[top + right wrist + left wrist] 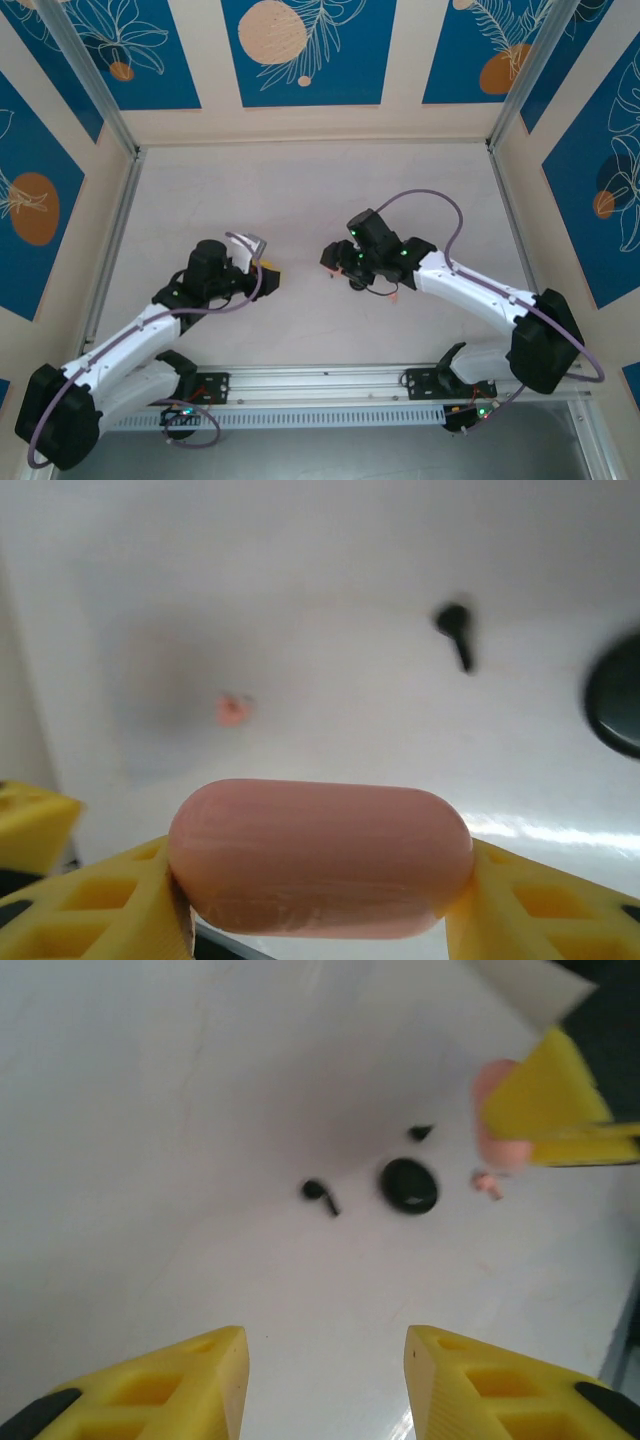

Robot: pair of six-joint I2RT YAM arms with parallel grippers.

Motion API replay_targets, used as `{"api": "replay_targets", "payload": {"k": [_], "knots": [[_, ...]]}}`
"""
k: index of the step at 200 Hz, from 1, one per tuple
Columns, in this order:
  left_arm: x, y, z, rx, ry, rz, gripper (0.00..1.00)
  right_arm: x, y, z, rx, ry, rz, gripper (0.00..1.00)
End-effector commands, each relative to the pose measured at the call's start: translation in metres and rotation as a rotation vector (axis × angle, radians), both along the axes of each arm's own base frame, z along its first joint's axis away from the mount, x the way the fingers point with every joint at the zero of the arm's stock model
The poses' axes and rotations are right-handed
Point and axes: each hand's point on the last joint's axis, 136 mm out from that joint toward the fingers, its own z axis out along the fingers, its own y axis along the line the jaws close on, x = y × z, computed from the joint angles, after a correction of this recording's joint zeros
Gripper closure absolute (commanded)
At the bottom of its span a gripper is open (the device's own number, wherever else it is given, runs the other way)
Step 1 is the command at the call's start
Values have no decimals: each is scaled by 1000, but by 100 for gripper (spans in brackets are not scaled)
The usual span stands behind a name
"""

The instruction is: Insert the wireless bluetooth earbuds into the charging case

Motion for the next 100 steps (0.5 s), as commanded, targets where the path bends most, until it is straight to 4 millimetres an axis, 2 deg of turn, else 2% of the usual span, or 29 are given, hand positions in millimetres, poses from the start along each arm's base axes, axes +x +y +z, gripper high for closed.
{"api": "replay_targets", "payload": {"k": [1,44,100], "knots": [[-10,-22,61,-171,-286,-141,55,13,22,38,158,-170,66,44],[-22,-32,64,-160,-355,-212,52,7,38,70,271,-270,105,44],[-21,-44,69,-172,-404,-205,53,-5,51,85,356,-305,140,44]]}}
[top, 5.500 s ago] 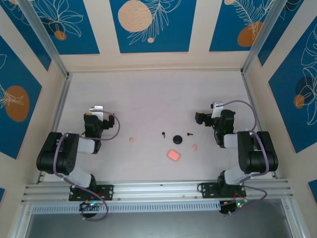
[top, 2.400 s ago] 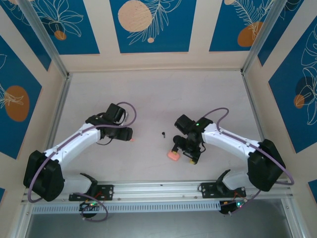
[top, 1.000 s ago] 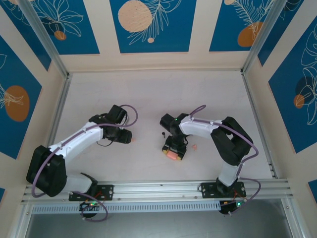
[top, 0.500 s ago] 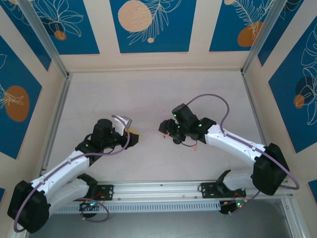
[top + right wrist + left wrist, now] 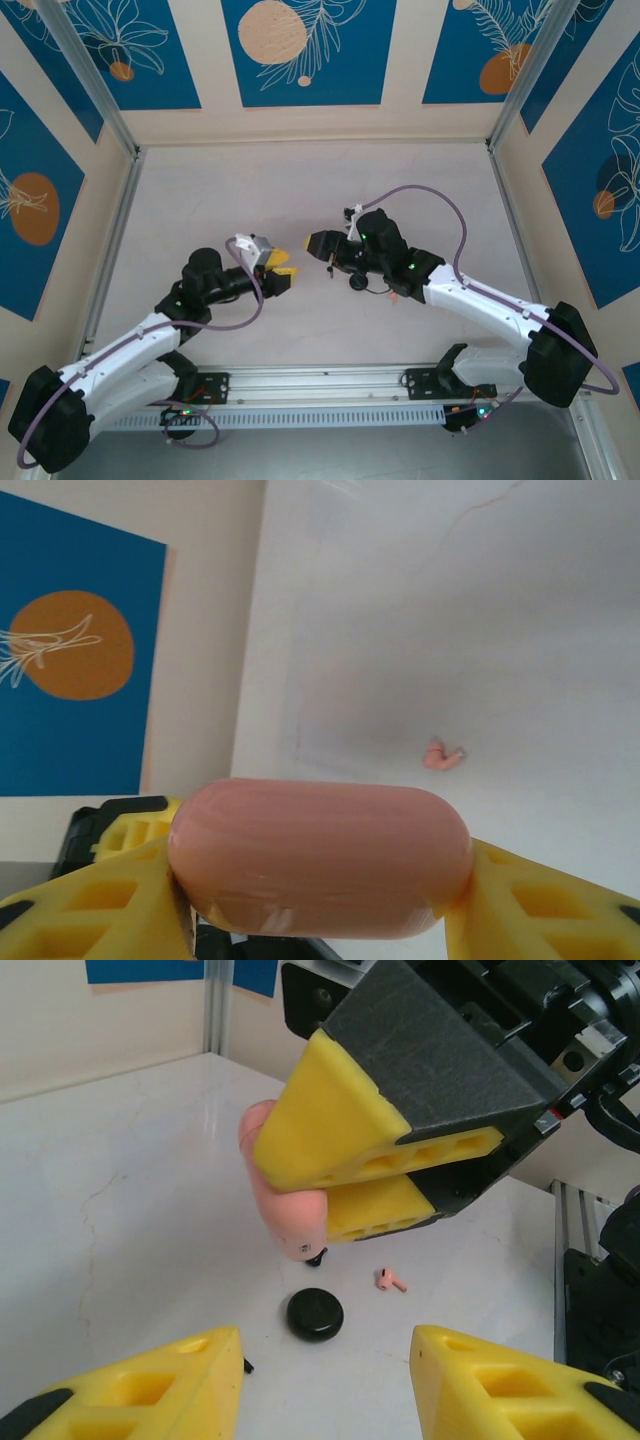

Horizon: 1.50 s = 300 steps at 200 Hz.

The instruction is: Insert the wireless bluetooth earbuds into the charging case

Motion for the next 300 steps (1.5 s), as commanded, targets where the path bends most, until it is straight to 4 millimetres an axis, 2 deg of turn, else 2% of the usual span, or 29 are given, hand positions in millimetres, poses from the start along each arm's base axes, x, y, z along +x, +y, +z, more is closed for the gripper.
{"api": "replay_targets", "payload": {"k": [1,93,124,148,236,283,300], "knots": [[-1,-6,8,-20,-69,-9,53,-7,8,18,69,-49,33,44],[2,-13,27,-90,-107,18,59,-19,24,21,102,-50,82,44],[2,-16,24,-88,-99,14,59,-21,29,24,109,-55,102,44],[2,-18,24,-91,-96,5,65,-24,32,26,121,-54,114,44],[-1,-24,33,-127,-98,-17,65,-29,41,26,135,-44,153,44],[-5,-26,39,-141,-108,-44,80,-31,41,25,130,-46,163,44],[-8,-27,37,-132,-105,-62,83,-29,36,25,102,-64,151,39]]}}
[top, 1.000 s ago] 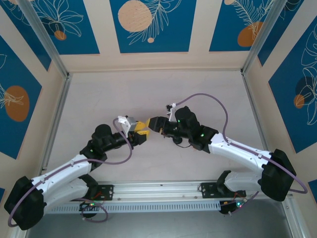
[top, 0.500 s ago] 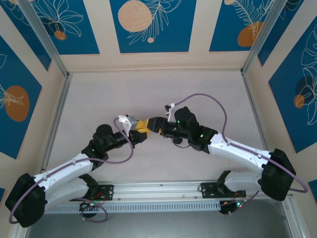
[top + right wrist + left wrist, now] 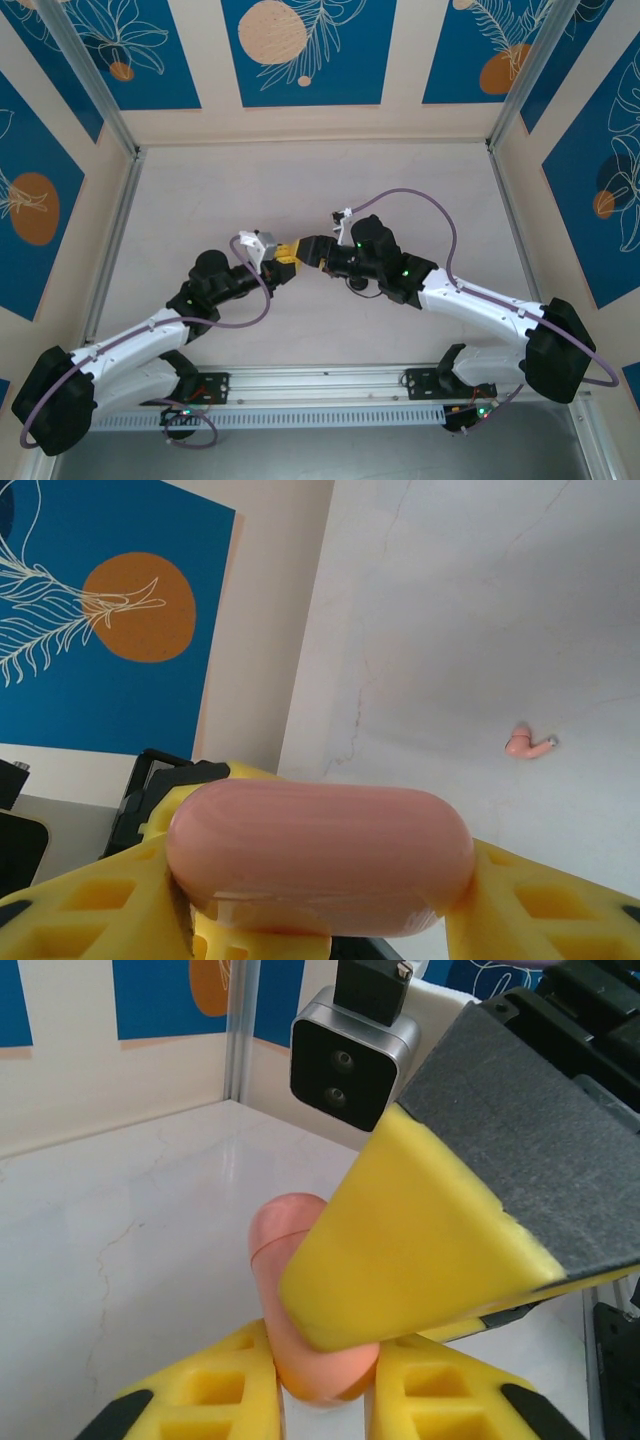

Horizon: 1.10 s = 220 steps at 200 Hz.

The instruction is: Insert the wireless bluetooth earbuds into the charging case

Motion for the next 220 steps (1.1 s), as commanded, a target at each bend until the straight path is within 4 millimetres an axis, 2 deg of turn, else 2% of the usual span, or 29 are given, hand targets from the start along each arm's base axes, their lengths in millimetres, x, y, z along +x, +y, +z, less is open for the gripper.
{"api": "replay_targets", "payload": {"k": [1,51,74,115,134,155,169,178,196,220], "knots": [[-20,-13,23,-56,-57,-113,83,-11,8,12,13,-39,62,39],[-22,-15,22,-33,-24,-132,87,-8,-23,18,-73,-152,21,20],[-23,-17,22,-26,-17,-147,88,-10,-40,22,-102,-215,29,18],[-31,-24,25,-30,-6,-224,89,-13,-68,31,-143,-382,125,18],[-38,-27,29,-36,-11,-277,89,-16,-78,39,-168,-548,241,20],[-45,-31,34,-46,-26,-331,89,-29,-87,46,-185,-763,402,21],[-49,-33,38,-49,-34,-366,89,-49,-91,53,-139,-922,549,23],[-51,-34,39,-49,-38,-378,88,-52,-96,55,-128,-999,581,23],[-53,-35,43,-57,-54,-399,88,-56,-100,59,-115,-1066,632,27],[-56,-36,46,-67,-64,-421,88,-56,-98,55,-128,-1048,698,32]]}}
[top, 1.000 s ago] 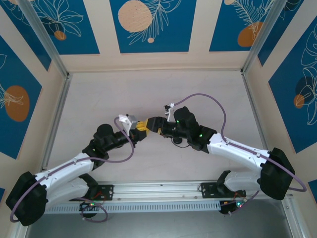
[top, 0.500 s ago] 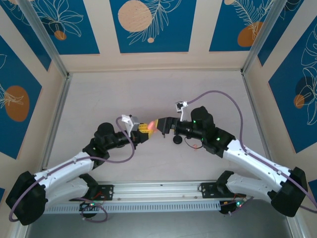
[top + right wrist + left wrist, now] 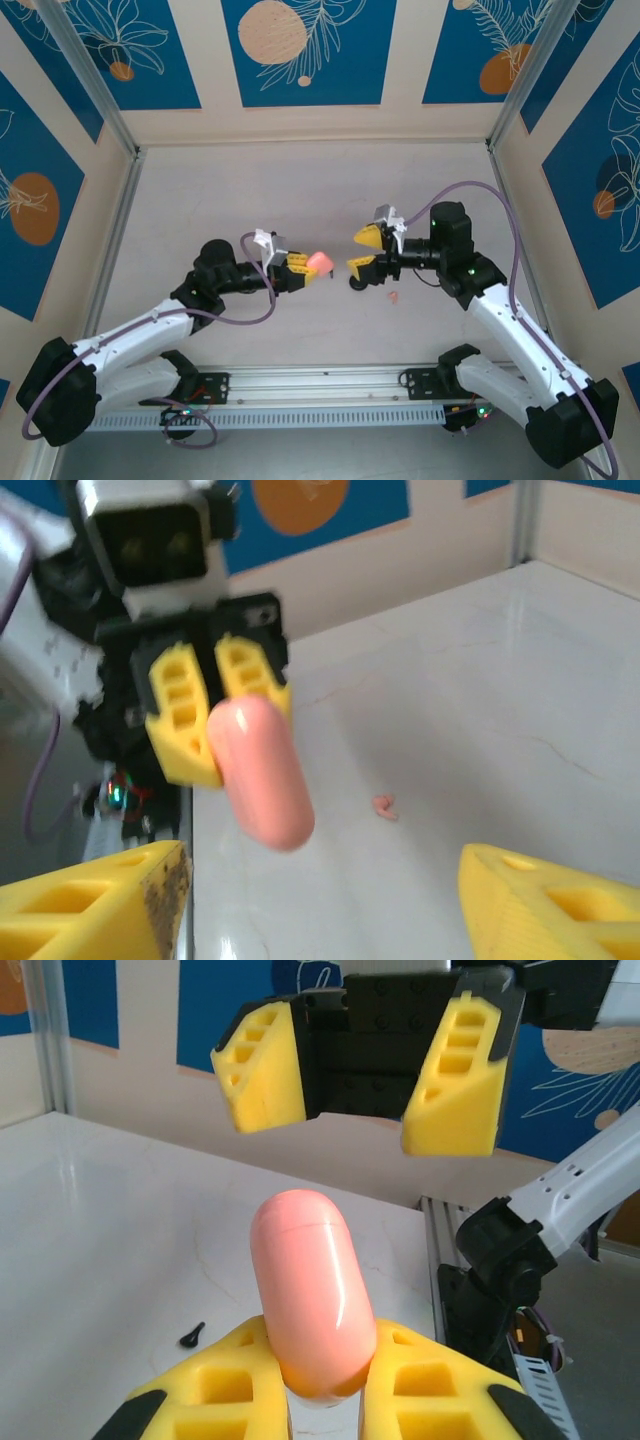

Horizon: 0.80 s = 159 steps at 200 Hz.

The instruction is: Insert the wireless bluetooth earbuds into the charging case

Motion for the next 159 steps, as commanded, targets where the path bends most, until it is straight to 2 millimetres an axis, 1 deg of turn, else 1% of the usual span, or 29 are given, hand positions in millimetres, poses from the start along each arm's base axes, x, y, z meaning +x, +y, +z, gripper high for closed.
{"api": "replay_targets", "payload": {"k": [1,20,60,96,128,142,159], "knots": [[-11,-5,21,-48,-53,-78,88,-24,5,5,-9,-84,189,33],[-12,-5,23,-54,-55,-85,88,-24,11,5,-10,-65,226,34],[-14,-5,28,-64,-67,-94,88,-23,31,5,-27,-81,310,39],[-16,-4,33,-77,-73,-100,88,-24,43,5,-34,-56,382,47],[-17,-5,36,-88,-75,-106,88,-26,50,3,-41,-35,426,53],[-17,-5,37,-92,-78,-107,88,-26,52,3,-41,-31,433,54],[-17,-5,37,-91,-79,-107,88,-26,52,3,-38,-28,440,58]]}}
